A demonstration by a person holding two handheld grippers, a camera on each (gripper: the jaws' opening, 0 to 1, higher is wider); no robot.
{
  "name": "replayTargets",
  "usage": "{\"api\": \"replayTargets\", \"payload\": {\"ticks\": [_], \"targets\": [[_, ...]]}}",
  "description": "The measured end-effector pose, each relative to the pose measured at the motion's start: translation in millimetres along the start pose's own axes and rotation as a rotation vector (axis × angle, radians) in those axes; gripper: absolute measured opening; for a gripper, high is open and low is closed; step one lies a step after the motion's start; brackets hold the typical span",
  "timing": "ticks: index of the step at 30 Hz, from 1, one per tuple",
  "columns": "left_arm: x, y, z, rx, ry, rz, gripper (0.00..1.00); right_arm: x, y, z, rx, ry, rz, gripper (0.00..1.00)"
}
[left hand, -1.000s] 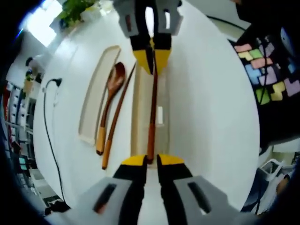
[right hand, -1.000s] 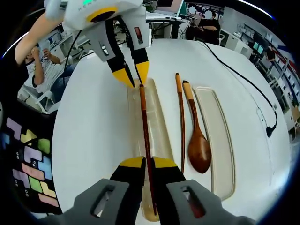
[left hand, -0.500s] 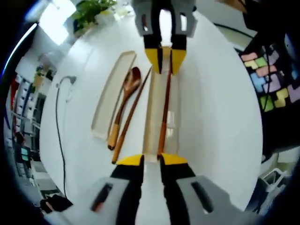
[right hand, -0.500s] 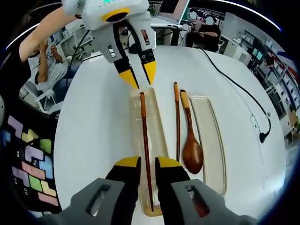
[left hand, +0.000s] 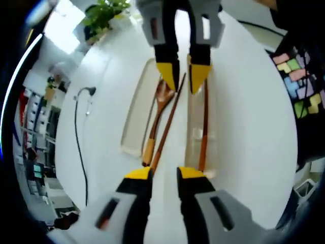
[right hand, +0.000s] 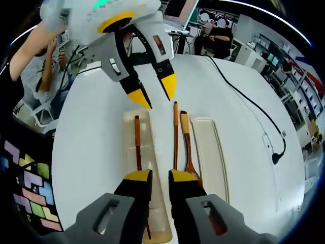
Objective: Arrange the utensils inside the cutlery case until each visible utensil rests in its matching compartment.
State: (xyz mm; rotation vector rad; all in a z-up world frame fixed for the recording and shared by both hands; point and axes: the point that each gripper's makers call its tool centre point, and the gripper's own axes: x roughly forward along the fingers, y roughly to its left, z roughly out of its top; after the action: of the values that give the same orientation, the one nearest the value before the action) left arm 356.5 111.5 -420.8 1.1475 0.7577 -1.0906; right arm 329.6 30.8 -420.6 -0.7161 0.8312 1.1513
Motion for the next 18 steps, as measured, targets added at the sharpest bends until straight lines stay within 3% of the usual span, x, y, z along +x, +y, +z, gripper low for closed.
{"api": "replayTargets", "payload": {"ticks": [2,6,11,18], "targets": [[3.7,4.4,-1.2,-0.003,0.000,0.003,0.21,4.3,-1.3,8.5,-0.032,-0.020,0.011,0.12],[16.1,12.4,-10.8,-0.039,0.004,0.002,0.21,14.7,-7.0,16.8,-0.008,-0.039,0.013,0.12],[30.9,6.1,-29.1,-0.046,0.059,-0.045,0.20,25.9,-9.9,14.4,0.000,-0.021,0.032,0.13],[38.3,9.4,-35.1,-0.048,0.082,-0.037,0.20,36.7,-13.8,4.8,0.031,0.009,0.049,0.11]]}}
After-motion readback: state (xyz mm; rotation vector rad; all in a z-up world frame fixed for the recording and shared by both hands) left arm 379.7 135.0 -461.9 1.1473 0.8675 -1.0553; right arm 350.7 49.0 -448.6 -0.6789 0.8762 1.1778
